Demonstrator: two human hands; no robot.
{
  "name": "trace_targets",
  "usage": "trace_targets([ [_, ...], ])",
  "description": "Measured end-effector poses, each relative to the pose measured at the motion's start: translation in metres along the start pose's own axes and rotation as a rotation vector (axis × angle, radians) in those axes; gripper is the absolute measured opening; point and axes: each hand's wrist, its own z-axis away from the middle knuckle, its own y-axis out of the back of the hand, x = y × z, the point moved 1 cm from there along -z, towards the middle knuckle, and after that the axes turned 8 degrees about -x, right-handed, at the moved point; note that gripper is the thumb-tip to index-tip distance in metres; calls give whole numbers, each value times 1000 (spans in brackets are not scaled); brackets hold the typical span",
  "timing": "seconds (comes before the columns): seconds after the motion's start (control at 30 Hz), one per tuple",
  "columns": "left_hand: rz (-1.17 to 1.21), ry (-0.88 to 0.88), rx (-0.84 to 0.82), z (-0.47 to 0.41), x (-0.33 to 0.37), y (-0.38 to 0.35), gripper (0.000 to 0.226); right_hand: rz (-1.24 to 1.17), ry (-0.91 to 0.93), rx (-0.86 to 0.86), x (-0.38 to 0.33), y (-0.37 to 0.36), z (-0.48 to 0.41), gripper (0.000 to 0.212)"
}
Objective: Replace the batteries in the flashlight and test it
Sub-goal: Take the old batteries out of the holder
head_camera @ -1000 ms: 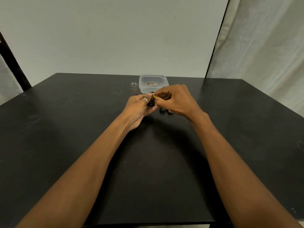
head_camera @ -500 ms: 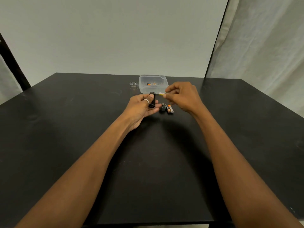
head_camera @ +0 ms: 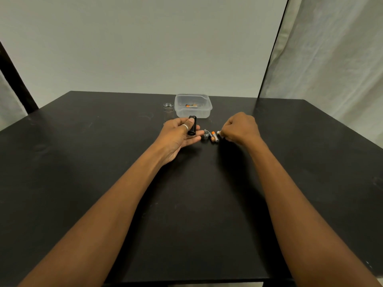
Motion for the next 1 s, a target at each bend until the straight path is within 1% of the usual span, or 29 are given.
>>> trace_targets([
  [0.3,10,2,6,-2,-1,2,16,-40,-5,-4,0,-2,-2,25],
  [0.4,14,0,8,-2,0,2,15,-58,-8,-26,-1,-1,-1,24],
  [0.57,8,1,5,-2,-1,2,19,-39,25,-75,-4,-2,2,20],
  [0.83,3,3,3,-3,-1,2,14,-9,47,-33,-4,-6,0,21],
  [1.0,9,2,7,-4,-2,2,15,23,67,-45,-5,-7,0,18],
])
